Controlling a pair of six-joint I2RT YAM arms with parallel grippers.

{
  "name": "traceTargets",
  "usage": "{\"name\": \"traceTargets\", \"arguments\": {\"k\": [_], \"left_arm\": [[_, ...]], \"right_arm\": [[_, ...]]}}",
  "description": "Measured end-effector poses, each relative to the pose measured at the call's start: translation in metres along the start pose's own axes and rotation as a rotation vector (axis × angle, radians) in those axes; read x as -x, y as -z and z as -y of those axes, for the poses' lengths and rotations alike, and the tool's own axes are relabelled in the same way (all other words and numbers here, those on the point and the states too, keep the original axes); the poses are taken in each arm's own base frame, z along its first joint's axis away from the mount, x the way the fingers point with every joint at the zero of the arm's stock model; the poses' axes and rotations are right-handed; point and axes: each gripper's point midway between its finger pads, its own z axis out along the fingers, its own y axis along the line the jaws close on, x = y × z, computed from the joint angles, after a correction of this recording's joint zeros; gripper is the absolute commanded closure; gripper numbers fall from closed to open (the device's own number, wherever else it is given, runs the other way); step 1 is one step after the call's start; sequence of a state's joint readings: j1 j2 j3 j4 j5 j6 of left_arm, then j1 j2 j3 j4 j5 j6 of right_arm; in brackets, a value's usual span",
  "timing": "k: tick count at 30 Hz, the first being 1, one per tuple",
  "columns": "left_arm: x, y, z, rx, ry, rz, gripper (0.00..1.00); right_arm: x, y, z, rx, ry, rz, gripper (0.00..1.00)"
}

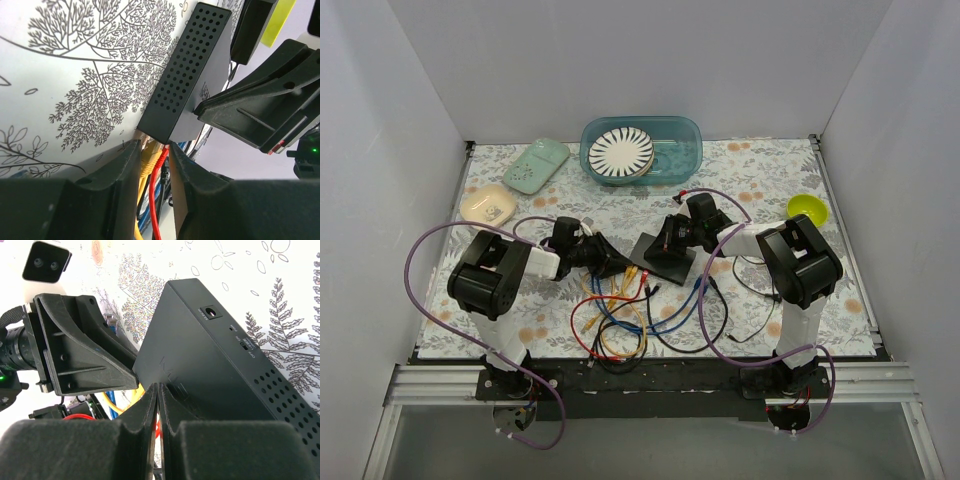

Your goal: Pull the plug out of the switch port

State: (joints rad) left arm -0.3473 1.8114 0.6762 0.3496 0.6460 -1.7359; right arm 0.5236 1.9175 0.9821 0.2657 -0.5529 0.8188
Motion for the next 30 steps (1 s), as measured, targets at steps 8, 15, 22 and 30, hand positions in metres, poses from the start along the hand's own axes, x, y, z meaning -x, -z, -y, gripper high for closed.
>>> {"name": "traceTargets", "arguments": {"k": [8,15,22,30], "left_arm": [[-0.0047,0.0025,-0.0013,-0.021,-0.031,0.019,0.71],[-0.0069,0.0031,-0.0028,-0.021,-0.031,0.016,0.72],[-0.0064,0.0015,-0.0044,-0.001,-0.030,0.018,0.85],[-0.0069,-0.0041,-0.0004,0.041,-0.028,0.009,0.80]], "right_arm": [[0.0000,0.0000,0.0000,0.000,0.002,0.000,0.88],[0.0001,0.0000,0.0001,0.000,0.003,0.000,0.88],[0.0001,0.0000,0.0001,0.000,0.003,0.000,0.88],[0.0004,-0.0001,0.0001,0.001,0.008,0.002,0.88]]}}
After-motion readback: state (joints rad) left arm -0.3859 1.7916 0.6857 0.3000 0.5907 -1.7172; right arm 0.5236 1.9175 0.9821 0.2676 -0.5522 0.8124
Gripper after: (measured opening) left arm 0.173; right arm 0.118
